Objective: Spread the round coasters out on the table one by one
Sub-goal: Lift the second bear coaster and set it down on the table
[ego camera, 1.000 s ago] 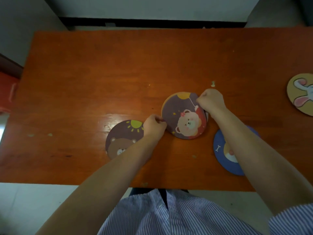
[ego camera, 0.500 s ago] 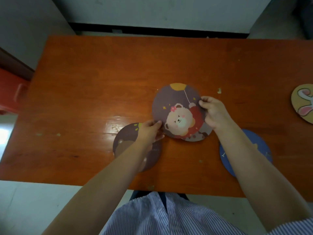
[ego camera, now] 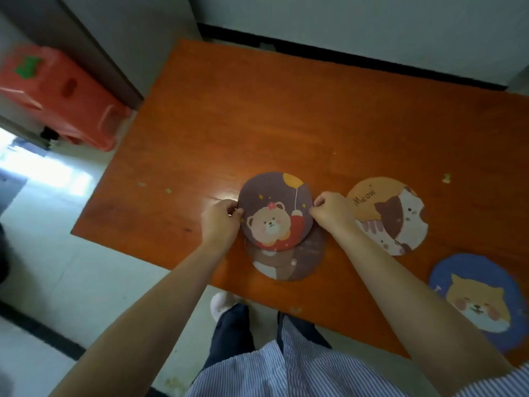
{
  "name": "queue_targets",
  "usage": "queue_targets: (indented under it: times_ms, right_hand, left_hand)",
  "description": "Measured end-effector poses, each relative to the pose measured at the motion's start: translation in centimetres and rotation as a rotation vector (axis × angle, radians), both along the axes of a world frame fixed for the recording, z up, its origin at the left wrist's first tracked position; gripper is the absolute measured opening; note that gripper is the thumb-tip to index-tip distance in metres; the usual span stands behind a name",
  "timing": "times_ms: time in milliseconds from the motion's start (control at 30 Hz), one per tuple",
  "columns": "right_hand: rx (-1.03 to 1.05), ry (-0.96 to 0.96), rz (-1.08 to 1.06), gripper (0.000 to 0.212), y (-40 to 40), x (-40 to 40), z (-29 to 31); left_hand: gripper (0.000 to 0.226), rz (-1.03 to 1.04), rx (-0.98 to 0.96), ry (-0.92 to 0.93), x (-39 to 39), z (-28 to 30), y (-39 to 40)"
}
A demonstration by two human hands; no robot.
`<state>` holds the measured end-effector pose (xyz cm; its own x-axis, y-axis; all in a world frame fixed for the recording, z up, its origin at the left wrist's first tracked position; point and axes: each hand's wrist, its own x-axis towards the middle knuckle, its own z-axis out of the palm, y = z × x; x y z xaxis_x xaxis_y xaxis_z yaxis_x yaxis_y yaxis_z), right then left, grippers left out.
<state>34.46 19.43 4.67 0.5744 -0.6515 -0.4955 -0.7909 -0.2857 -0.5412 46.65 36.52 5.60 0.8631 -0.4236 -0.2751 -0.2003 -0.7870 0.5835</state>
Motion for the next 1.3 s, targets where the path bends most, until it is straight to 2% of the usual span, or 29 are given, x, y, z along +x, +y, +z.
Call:
queue_targets:
  times_ms: [67, 200, 333, 567, 700, 833, 1100, 1300]
  right_hand:
    - [-0.017, -0.029, 0.048, 0.024, 2.2, 2.7, 0.4]
    - [-0.031, -0.043, 0.199, 0.04, 7.5, 8.6, 1.0]
    - [-0.039, -0.074, 0.293, 0.045, 14.0, 14.7, 1.2]
    - [-0.154, -0.111, 0.28, 0.049, 25.8, 25.8, 0.9]
    - [-0.159, -0.083, 0.223, 0.044, 29.7, 30.3, 0.2]
    - [-0.123, -0.083, 0.172, 0.045, 30.8, 34.3, -0.2]
    - [0.158, -0.238, -0.131, 0.039, 27.9, 44.2, -1.3]
    - [0.11, -0.262, -0.292, 0.028, 23.9, 47.9, -1.6]
  left_hand:
    - [0.015, 0.08, -0.021, -0.017, 1.8, 0.3, 2.8]
    - [0.016, 0.213, -0.048, -0.025, 6.1, 0.8, 9.0]
    - [0.016, 0.243, 0.006, -0.087, 11.7, 1.1, 15.5]
    - [0.02, 0.124, 0.135, -0.162, 22.5, 0.8, 25.3]
    - [0.021, 0.041, 0.185, -0.182, 27.7, 0.6, 28.9]
    - [0.021, -0.013, 0.191, -0.178, 32.6, 0.2, 29.7]
    - [0.019, -0.098, 0.226, -0.198, 44.0, -0.6, 26.2]
    - [0.016, -0.278, 0.189, -0.184, 50.9, -0.3, 19.3]
